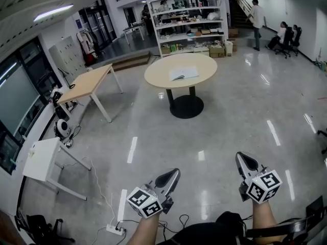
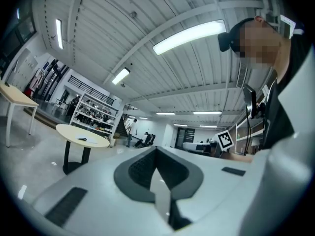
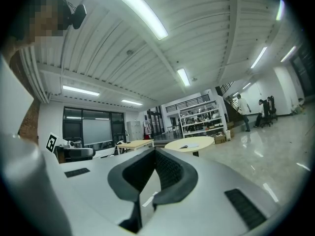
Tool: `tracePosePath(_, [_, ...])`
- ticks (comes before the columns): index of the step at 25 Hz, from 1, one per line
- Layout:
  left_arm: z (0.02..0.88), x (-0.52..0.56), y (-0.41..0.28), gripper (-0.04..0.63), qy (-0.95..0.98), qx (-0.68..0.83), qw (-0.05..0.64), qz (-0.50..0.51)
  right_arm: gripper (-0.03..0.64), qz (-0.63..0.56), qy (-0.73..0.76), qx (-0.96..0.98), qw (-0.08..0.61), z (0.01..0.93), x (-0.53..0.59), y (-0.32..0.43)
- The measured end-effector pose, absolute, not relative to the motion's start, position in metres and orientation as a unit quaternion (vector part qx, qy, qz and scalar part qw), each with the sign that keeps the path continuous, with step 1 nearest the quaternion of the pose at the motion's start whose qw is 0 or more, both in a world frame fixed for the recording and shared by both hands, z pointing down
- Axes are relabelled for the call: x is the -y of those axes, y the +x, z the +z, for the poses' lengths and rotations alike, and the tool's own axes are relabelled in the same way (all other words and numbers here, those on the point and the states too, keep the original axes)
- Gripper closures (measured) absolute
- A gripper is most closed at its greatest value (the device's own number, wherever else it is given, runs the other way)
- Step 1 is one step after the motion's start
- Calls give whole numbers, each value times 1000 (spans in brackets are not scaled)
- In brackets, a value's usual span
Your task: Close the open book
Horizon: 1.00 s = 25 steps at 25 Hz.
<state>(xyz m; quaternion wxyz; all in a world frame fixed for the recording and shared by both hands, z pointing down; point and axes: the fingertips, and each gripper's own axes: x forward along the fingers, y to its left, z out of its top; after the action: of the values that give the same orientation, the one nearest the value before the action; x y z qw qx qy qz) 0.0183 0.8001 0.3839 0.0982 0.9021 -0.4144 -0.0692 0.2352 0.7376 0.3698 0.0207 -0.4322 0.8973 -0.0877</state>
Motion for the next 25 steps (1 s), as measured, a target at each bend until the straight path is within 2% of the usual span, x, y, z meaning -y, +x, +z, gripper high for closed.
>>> tracePosePath(7, [388, -747, 7, 598, 903, 412, 101, -69, 618, -90, -428, -899, 17, 373, -688, 220])
tracePosePath(15, [375, -620, 5, 598, 895, 434, 86, -58, 618, -85, -374, -923, 18, 371, -563, 199])
tracePosePath(25, [369, -473, 22, 598, 876, 472, 87, -51, 618, -69, -338, -938, 30, 359, -411, 224])
